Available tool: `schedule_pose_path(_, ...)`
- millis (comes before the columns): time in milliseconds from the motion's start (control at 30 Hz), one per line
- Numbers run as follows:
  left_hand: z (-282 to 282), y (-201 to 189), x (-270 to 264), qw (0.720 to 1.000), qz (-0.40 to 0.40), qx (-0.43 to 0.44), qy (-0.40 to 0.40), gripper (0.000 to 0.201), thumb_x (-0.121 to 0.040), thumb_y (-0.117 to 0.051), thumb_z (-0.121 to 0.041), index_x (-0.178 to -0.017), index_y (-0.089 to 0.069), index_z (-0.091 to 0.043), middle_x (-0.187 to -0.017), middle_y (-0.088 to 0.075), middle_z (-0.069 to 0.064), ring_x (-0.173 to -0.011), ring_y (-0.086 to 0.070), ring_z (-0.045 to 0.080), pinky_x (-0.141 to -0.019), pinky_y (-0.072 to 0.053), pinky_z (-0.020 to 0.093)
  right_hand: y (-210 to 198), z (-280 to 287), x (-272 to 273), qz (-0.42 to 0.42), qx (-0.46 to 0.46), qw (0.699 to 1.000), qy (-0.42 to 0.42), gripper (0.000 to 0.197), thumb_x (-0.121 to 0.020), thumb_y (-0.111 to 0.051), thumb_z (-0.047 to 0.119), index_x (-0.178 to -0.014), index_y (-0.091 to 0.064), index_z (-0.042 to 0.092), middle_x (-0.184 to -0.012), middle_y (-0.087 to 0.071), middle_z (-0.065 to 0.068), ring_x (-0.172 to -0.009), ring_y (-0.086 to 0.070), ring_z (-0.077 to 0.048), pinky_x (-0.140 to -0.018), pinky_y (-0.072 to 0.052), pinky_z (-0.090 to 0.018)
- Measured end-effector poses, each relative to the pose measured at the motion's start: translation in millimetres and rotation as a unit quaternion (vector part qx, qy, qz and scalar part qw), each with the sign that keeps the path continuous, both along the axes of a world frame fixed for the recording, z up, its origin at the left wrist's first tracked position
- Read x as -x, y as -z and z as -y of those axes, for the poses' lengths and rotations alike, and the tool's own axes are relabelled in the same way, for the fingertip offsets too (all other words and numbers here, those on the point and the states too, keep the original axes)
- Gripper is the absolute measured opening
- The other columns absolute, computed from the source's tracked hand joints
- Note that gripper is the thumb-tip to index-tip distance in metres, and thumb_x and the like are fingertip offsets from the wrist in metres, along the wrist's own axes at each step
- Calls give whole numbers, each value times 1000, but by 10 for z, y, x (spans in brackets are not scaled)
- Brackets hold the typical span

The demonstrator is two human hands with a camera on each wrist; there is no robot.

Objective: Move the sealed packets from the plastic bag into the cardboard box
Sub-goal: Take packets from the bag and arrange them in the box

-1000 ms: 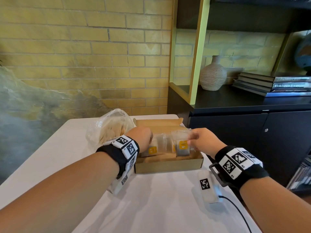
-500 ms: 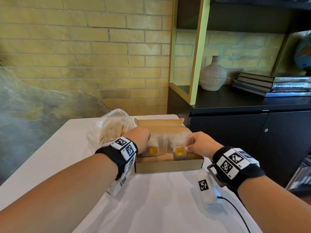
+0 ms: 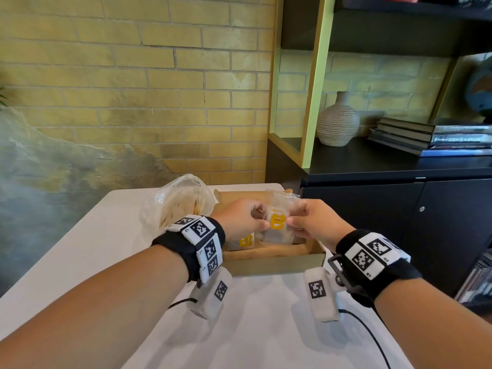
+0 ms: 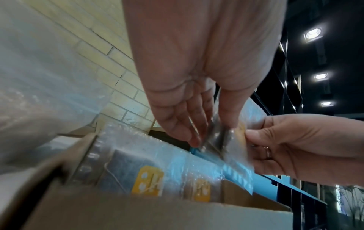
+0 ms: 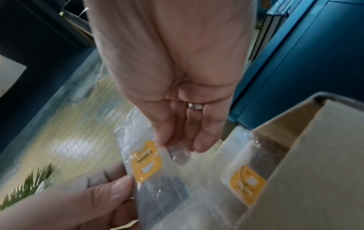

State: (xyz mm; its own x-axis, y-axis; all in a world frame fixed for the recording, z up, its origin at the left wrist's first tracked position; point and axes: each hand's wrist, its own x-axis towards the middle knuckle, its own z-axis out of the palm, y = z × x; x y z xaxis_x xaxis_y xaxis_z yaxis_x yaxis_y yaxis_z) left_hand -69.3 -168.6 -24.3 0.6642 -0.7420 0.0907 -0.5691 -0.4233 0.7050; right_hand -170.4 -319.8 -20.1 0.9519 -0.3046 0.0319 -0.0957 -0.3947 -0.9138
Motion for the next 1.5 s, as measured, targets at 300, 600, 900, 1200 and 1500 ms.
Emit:
schedule_pose_path(300, -110, -36, 38, 998, -21, 42, -35, 10, -86, -64, -13, -92, -65, -5, -94, -70, 11, -87, -65, 26, -89, -52, 39, 26, 49, -67, -3, 50, 998, 33, 12, -89, -58, 6, -98, -62, 11, -85, -66, -11, -73, -59, -18, -69, -52, -28)
schedule_pose_path(600, -214, -8, -111, 990, 55, -22, -124, 15, -94, -43, -7, -88, -55, -13, -79, -52, 1, -79, -48, 21, -67, -35, 27, -158, 100, -186, -35, 304, 952, 12, 14, -87, -59, 7, -81, -65, 19, -84, -60, 5, -87, -56, -11, -79, -45, -19)
schedule_pose_path(900, -267, -64, -86, 985, 101, 12, -140, 16, -89, -53, -8, -77, -61, -17, -74, -56, -1, -75, -49, 17, -65, -36, 24, -15, -36, -296, -244, 466, 849, -43, 31, -94, -51, 14, -125, -57, 11, -124, -58, -10, -115, -54, -25, -98, -43, -31)
schedule_pose_path(1200, -275, -72, -71, 987, 91, 43, -123, 22, -93, -51, -13, -98, -71, -9, -87, -63, 3, -82, -53, 15, -74, -38, 23, -36, 45, -338, -226, 471, 852, -18, 27, -92, -52, 10, -116, -63, 13, -123, -58, -11, -113, -55, -27, -97, -44, -32)
schedule_pose_path(1500, -231, -67, -27, 989, 111, -1, -93, 24, -92, -55, -19, -109, -70, -11, -108, -68, 3, -90, -53, 9, -80, -37, 19, -32, 99, -337, -225, 516, 827, -11, 29, -90, -56, 15, -118, -61, 12, -119, -61, -10, -109, -58, -26, -93, -47, -33)
